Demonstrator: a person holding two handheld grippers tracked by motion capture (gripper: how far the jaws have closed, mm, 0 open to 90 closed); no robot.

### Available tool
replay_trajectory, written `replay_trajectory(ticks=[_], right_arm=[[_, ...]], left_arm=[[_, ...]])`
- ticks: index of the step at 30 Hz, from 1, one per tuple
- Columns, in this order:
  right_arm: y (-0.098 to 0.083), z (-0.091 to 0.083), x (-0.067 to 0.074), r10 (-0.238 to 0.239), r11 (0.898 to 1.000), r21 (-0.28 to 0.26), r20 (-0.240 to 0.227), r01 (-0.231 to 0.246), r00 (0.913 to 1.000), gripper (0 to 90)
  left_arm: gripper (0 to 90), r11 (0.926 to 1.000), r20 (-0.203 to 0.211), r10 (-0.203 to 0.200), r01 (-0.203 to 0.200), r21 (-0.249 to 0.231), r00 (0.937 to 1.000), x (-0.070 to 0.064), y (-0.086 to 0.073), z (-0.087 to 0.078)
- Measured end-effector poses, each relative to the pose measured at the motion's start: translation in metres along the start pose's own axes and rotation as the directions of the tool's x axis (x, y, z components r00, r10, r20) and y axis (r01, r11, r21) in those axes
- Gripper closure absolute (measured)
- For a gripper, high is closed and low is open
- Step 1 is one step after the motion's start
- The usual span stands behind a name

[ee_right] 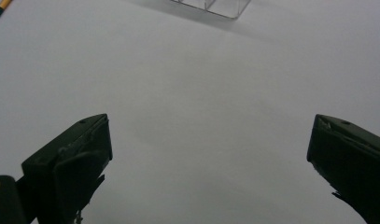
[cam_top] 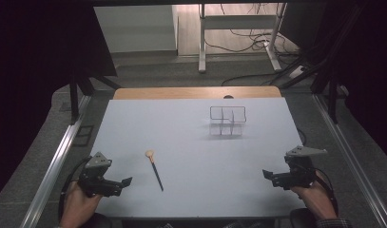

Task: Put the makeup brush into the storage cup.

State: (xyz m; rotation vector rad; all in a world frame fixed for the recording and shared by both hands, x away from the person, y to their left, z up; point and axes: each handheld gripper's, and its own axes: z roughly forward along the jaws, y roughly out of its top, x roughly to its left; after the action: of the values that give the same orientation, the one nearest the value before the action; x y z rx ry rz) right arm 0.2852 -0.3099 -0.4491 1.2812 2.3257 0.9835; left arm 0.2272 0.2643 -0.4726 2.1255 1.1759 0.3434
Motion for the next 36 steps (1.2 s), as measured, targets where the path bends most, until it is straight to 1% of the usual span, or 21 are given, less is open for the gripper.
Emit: replay_trajectory(ticks=[2, 6, 8, 13, 17, 18, 21, 23, 25, 27, 29, 31, 33, 36], right_arm=[[0.0001, -0.0007, 0.0001, -0.010, 1.000, -0.011, 0.001, 0.010, 1.0000, 0.0], [0.0004, 0.0011, 0.0023, -0.042, 0.999, 0.006, -0.006, 0.042, 0.9991, 0.0], [0.0008, 0.0013, 0.0043, -0.058, 0.998, 0.007, 0.002, 0.058, 0.9983, 0.0], [0.0009, 0.0021, 0.0061, -0.083, 0.996, 0.015, -0.027, 0.084, 0.9962, 0.0], [0.0008, 0.0027, 0.0072, -0.105, 0.994, 0.017, -0.040, 0.105, 0.9937, 0.0], [0.0008, 0.0027, 0.0072, -0.105, 0.994, 0.017, -0.040, 0.105, 0.9937, 0.0], [0.0009, 0.0022, 0.0080, -0.111, 0.994, 0.010, -0.049, 0.112, 0.9926, 0.0], [0.0012, 0.0026, 0.0079, -0.116, 0.993, 0.012, -0.052, 0.116, 0.9919, 0.0], [0.0014, 0.0032, 0.0082, -0.118, 0.993, 0.012, -0.052, 0.119, 0.9916, 0.0], [0.0017, 0.0035, 0.0084, -0.118, 0.993, 0.014, -0.050, 0.119, 0.9917, 0.0], [0.0020, 0.0032, 0.0083, -0.117, 0.993, 0.016, -0.050, 0.118, 0.9919, 0.0], [0.0021, 0.0033, 0.0082, -0.113, 0.993, 0.015, -0.050, 0.114, 0.9924, 0.0], [0.0022, 0.0034, 0.0080, -0.110, 0.994, 0.014, -0.049, 0.111, 0.9927, 0.0], [0.0023, 0.0037, 0.0078, -0.109, 0.994, 0.011, -0.049, 0.109, 0.9929, 0.0]], left_arm=[[0.4, 1.0000, -0.001, 0.003, -0.003, 0.003, 1.0000, 0.0001, -0.0003, 0.0006], [0.4, 0.9999, 0.003, 0.005, -0.005, 0.015, 1.0000, 0.0002, -0.0004, 0.0026], [0.4, 0.9998, 0.000, 0.009, -0.009, 0.016, 1.0000, 0.0006, -0.0008, 0.0030], [0.2, 0.9998, -0.007, 0.014, -0.014, 0.015, 0.9999, 0.0016, -0.0013, 0.0037], [0.0, 0.9997, 0.017, -0.011, 0.011, 0.021, 0.9998, 0.0018, -0.0012, 0.0052], [0.0, 0.9997, 0.017, -0.011, 0.011, 0.021, 0.9998, 0.0018, -0.0012, 0.0052], [0.0, 0.9997, 0.035, -0.011, 0.010, 0.024, 0.9993, 0.0014, -0.0015, 0.0065], [0.0, 0.9997, 0.035, -0.005, 0.004, 0.026, 0.9994, 0.0006, -0.0011, 0.0068], [0.0, 0.9995, 0.030, 0.008, -0.009, 0.030, 0.9995, -0.0001, -0.0005, 0.0065], [0.0, 0.9993, 0.025, 0.009, -0.010, 0.036, 0.9996, -0.0005, -0.0001, 0.0064], [0.0, 0.9993, 0.016, 0.003, -0.003, 0.038, 0.9999, -0.0014, 0.0006, 0.0064], [0.0, 0.9991, 0.010, 0.006, -0.007, 0.041, 0.9999, -0.0010, 0.0017, 0.0061], [0.0, 0.9992, 0.002, 0.000, 0.000, 0.039, 1.0000, -0.0014, 0.0032, 0.0065], [0.0, 0.9989, -0.009, 0.002, -0.001, 0.048, 1.0000, -0.0016, 0.0057, 0.0078]])
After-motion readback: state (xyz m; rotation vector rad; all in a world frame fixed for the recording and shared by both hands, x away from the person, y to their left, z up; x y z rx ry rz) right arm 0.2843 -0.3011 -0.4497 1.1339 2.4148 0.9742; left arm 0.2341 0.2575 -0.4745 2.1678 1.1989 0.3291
